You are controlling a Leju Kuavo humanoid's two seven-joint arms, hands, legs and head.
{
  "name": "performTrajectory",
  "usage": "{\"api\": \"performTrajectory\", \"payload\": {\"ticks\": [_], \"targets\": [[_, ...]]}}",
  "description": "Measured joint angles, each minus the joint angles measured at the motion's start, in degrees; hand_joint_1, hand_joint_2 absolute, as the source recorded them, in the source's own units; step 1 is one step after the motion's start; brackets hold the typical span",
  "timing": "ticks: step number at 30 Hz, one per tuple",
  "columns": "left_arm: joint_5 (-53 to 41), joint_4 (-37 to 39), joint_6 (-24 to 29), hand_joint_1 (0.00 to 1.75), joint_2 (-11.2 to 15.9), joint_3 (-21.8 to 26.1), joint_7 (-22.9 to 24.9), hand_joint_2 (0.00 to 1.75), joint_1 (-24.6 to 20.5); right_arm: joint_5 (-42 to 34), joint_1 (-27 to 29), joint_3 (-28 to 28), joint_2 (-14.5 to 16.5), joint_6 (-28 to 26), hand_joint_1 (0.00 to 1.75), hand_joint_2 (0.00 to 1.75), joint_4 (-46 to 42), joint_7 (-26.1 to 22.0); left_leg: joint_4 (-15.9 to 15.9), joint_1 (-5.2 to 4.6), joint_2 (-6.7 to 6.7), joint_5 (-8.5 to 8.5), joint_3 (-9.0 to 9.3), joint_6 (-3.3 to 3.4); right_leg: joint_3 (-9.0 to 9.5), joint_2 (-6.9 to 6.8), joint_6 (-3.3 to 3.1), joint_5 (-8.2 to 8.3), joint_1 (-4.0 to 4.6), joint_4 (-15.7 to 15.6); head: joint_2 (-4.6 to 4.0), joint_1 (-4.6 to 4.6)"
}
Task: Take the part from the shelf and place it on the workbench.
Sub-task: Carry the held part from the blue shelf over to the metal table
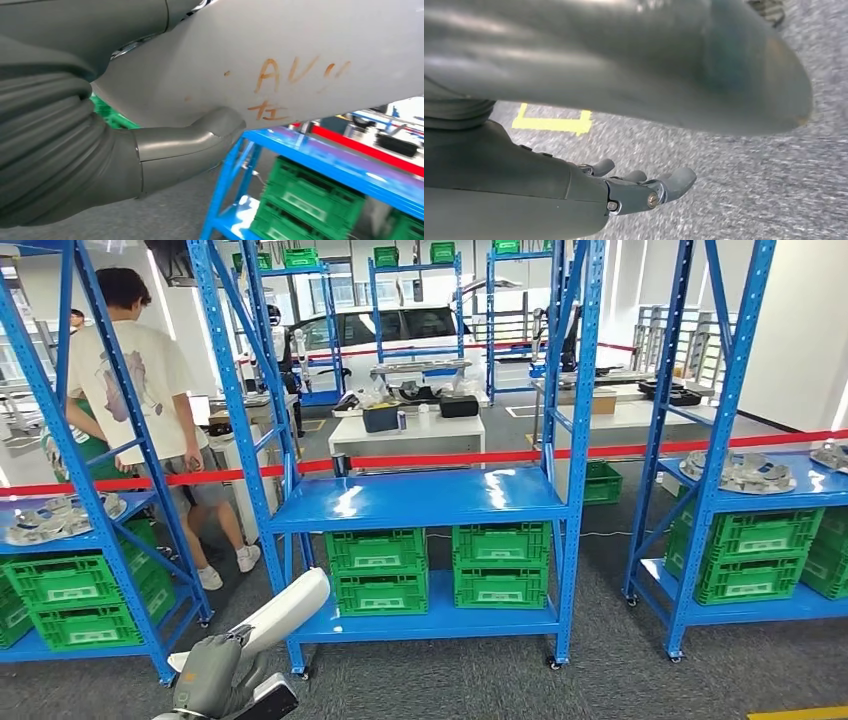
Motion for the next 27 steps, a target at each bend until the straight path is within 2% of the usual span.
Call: {"api": "performTrajectory", "payload": {"ticks": [1, 2, 3, 4, 5, 7, 8, 9, 10, 11, 12, 13, 15, 16, 17, 18, 19, 20, 22, 23, 24, 26, 27], "targets": [[0.0, 0.0, 0.0, 1.48, -0.1, 0.0, 0.0, 1.75, 0.0, 0.0, 0.1, 0.0, 0.0, 0.0, 0.00, 0.00, 0.0, 0.0, 3.7, -0.15, 0.39, -2.34, -0.87, 0.26, -0.28, -0.74, -0.14, 0.20, 0.30, -0.1, 0.00, 0.01], [-0.1, 0.1, 0.0, 1.48, -0.2, 0.0, 0.1, 1.75, 0.0, 0.0, 0.2, 0.0, 0.0, 0.0, 0.00, 0.00, 0.0, 0.0, 6.1, -0.33, 0.56, -3.78, -1.04, 0.57, -0.57, -1.49, -0.24, 0.35, 0.59, -0.1, 0.00, 0.01], [-0.2, 0.1, 0.0, 1.48, -0.3, 0.0, 0.2, 1.75, 0.1, 0.0, 0.2, 0.0, 0.0, 0.0, 0.00, 0.00, 0.0, 0.0, 6.7, -0.61, 0.71, -4.35, -0.22, 0.98, -0.83, -2.25, -0.32, 0.45, 0.88, -0.1, 0.00, 0.01], [-0.2, 0.2, 0.0, 1.48, -0.4, 0.0, 0.3, 1.75, 0.1, 0.0, 0.2, 0.0, 0.0, 0.0, 0.00, 0.00, 0.0, 0.1, 5.2, -0.98, 0.96, -4.03, 1.67, 1.52, -0.98, -2.96, -0.38, 0.52, 1.12, -0.1, 0.00, 0.01], [-0.2, 0.2, 0.1, 1.48, -0.4, 0.0, 0.3, 1.75, 0.1, 0.0, 0.2, 0.0, 0.0, 0.0, 0.00, 0.00, 0.0, 0.1, 2.0, -1.55, 1.71, -3.24, 4.43, 2.23, -1.02, -3.63, -0.39, 0.54, 1.28, -0.1, 0.00, 0.02], [-0.2, 0.0, 0.2, 1.48, -0.4, 0.0, 0.5, 1.75, 0.0, 0.0, 0.2, 0.0, 0.0, 0.0, 0.00, 0.00, 0.0, 0.1, -4.6, -2.90, 3.95, -2.24, 9.32, 3.48, -0.88, -4.94, -0.22, 0.51, 1.58, -0.2, 0.01, 0.01], [-0.2, 0.0, 0.2, 1.48, -0.5, 0.0, 0.6, 1.75, -0.1, 0.0, 0.2, 0.0, 0.0, 0.0, 0.00, 0.00, 0.0, 0.1, -6.4, -3.40, 4.61, -2.06, 10.57, 3.86, -0.74, -5.55, -0.05, 0.50, 1.65, -0.3, 0.01, 0.01], [-0.2, -0.1, 0.3, 1.48, -0.5, 0.0, 0.7, 1.75, -0.1, 0.0, 0.2, -0.1, 0.0, 0.0, 0.00, 0.00, 0.0, 0.2, -7.1, -3.68, 4.58, -2.11, 10.91, 4.00, -0.58, -6.15, 0.17, 0.51, 1.70, -0.5, 0.01, 0.00], [-0.2, -0.1, 0.3, 1.48, -0.4, 0.0, 0.8, 1.75, -0.2, 0.0, 0.1, -0.1, 0.0, 0.0, 0.00, 0.00, 0.0, 0.2, -7.4, -3.71, 3.86, -1.87, 10.98, 4.05, -0.33, -6.71, 0.41, 0.53, 1.69, -0.7, 0.01, 0.01], [-0.2, -0.1, 0.3, 1.48, -0.4, 0.1, 0.9, 1.75, -0.1, 0.0, 0.1, -0.1, 0.0, 0.0, 0.00, 0.00, 0.0, 0.2, -7.8, -3.47, 3.22, -1.65, 11.17, 4.05, -0.17, -6.72, 0.67, 0.39, 1.65, -0.9, 0.01, 0.01], [-0.2, -0.1, 0.3, 1.48, -0.3, 0.1, 1.0, 1.75, -0.1, 0.0, 0.0, -0.2, 0.0, 0.0, 0.00, 0.00, 0.0, 0.2, -8.4, -3.22, 2.59, -1.39, 11.42, 4.06, -0.22, -5.78, 0.94, -0.01, 1.58, -0.5, 0.01, -0.01], [-0.2, -0.1, 0.3, 1.48, -0.3, 0.2, 1.1, 1.75, -0.2, 0.0, -0.1, -0.3, 0.0, 0.2, 0.00, 0.00, 0.0, 0.2, -8.9, -2.93, 2.00, -1.12, 11.66, 4.10, -0.77, -4.25, 1.16, -0.91, 1.51, 0.8, 0.01, 0.01], [-0.3, -0.2, 0.3, 1.48, -0.6, 0.2, 1.1, 1.75, -0.4, 0.0, 0.0, -0.4, 0.0, 0.6, 0.00, 0.00, 0.0, 0.3, -9.3, -2.64, 0.77, -0.87, 11.81, 4.22, -3.57, -0.83, 1.45, -3.82, 1.38, 6.6, 0.01, 0.03], [-0.3, -0.1, 0.3, 1.48, -0.7, 0.2, 1.1, 1.75, -0.4, 0.0, 0.2, -0.4, 0.0, 0.7, 0.00, 0.00, 0.0, 0.3, -9.3, -2.62, 0.07, -0.85, 11.75, 4.29, -5.41, -0.09, 1.54, -5.22, 1.40, 10.3, 0.01, 0.07], [-0.3, -0.1, 0.3, 1.48, -0.8, 0.2, 1.2, 1.75, -0.3, 0.0, 0.4, -0.5, 0.0, 0.8, 0.00, 0.00, 0.0, 0.3, -9.2, -2.62, -0.72, -0.85, 11.72, 4.31, -6.86, 0.23, 1.61, -5.81, 1.40, 12.9, 0.01, 0.07], [-0.3, 0.0, 0.2, 1.48, -0.9, 0.2, 1.2, 1.75, -0.1, 0.0, 0.5, -0.5, 0.0, 0.8, 0.00, 0.00, 0.0, 0.4, -9.2, -2.61, -1.53, -0.84, 11.69, 4.30, -7.50, 0.38, 1.64, -5.39, 1.40, 13.8, 0.01, 0.07], [-0.4, 0.1, 0.2, 1.48, -0.9, 0.2, 1.2, 1.75, 0.0, 0.0, 0.5, -0.5, 0.0, 0.8, 0.00, 0.00, 0.0, 0.4, -9.0, -2.58, -2.37, -0.81, 11.66, 4.25, -7.07, 0.56, 1.63, -3.90, 1.37, 12.4, 0.01, 0.08], [-0.4, 0.1, 0.2, 1.48, -0.9, 0.2, 1.3, 1.75, 0.0, 0.0, 0.5, -0.6, 0.0, 0.8, 0.00, 0.00, 0.0, 0.4, -8.8, -2.52, -3.18, -0.82, 11.62, 4.14, -5.59, 1.21, 1.63, -1.64, 1.26, 9.0, 0.01, 0.07], [-0.4, 0.1, 0.2, 1.48, -1.0, 0.2, 1.5, 1.75, -0.1, -0.1, 0.5, -0.8, 0.0, 0.8, 0.00, 0.00, 0.0, 0.6, -8.3, -2.44, -4.72, -0.83, 11.25, 3.71, -2.40, 4.01, 1.55, 1.17, 0.91, 2.0, 0.01, 0.06], [-0.5, 0.1, 0.2, 1.48, -1.1, 0.2, 1.6, 1.75, -0.1, -0.1, 0.5, -1.0, 0.0, 0.8, 0.00, 0.00, 0.0, 0.8, -8.1, -2.38, -5.45, -0.76, 10.96, 3.36, -1.50, 5.05, 1.48, 1.64, 0.82, -0.1, 0.00, 0.05], [-0.5, 0.1, 0.2, 1.48, -1.2, 0.2, 1.6, 1.75, -0.2, -0.2, 0.5, -1.1, 0.0, 0.8, 0.00, 0.00, 0.0, 0.9, -8.0, -2.29, -6.17, -0.60, 10.67, 2.96, -1.25, 5.46, 1.33, 1.44, 0.85, -0.8, 0.00, 0.05], [-0.5, 0.1, 0.1, 1.48, -1.1, 0.3, 1.7, 1.75, -0.2, -0.2, 0.5, -1.3, 0.0, 0.8, 0.00, 0.00, 0.0, 0.9, -8.2, -2.06, -7.46, -0.17, 10.16, 2.16, -0.98, 4.07, 0.75, 1.76, 0.99, -1.2, 0.01, 0.07], [-0.5, 0.1, 0.0, 1.48, -1.0, 0.3, 1.7, 1.75, -0.2, -0.2, 0.4, -1.3, 0.1, 0.7, 0.00, 0.00, 0.0, 0.9, -8.0, -2.05, -6.96, -0.29, 9.82, 1.94, -0.78, 3.34, 0.35, 1.97, 0.97, -1.5, 0.01, 0.05]]}}
